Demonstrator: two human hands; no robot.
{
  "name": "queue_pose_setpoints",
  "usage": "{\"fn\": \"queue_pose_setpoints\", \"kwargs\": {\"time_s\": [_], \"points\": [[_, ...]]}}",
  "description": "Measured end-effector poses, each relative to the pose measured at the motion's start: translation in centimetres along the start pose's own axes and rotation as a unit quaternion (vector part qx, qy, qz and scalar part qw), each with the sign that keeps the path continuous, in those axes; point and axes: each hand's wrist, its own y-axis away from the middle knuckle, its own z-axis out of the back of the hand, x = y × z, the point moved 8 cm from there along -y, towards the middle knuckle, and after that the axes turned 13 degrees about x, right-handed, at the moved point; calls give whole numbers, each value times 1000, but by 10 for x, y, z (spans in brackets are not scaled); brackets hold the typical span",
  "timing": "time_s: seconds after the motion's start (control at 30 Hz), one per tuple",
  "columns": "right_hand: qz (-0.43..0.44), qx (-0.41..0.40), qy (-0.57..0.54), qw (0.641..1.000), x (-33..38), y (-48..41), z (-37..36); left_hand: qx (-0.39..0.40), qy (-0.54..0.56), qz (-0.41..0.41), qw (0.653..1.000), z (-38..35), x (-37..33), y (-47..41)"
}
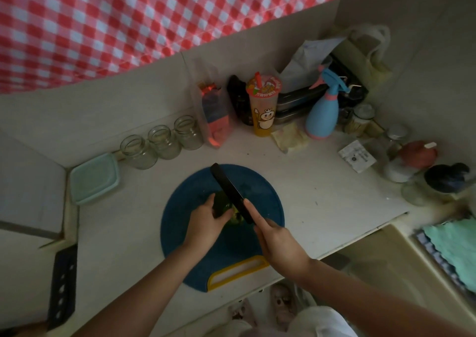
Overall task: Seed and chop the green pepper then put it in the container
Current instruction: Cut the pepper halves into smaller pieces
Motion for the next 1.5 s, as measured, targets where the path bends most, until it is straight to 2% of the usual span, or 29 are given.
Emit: {"fn": "queue_pose_setpoints", "kwargs": {"time_s": [0.47,0.77,1.17,1.5], "points": [[-6,-2,37,999,5,-15,-14,-29,-22,10,999,2,-1,2],[-6,5,42,999,-1,-7,-15,-17,17,17,1000,3,-3,-1],[-2,-7,13,1000,4,-7,-27,-31,-5,31,999,3,-1,-2],[3,7,48,999,3,-21,-25,-28,2,39,999,5,1,-5]]}}
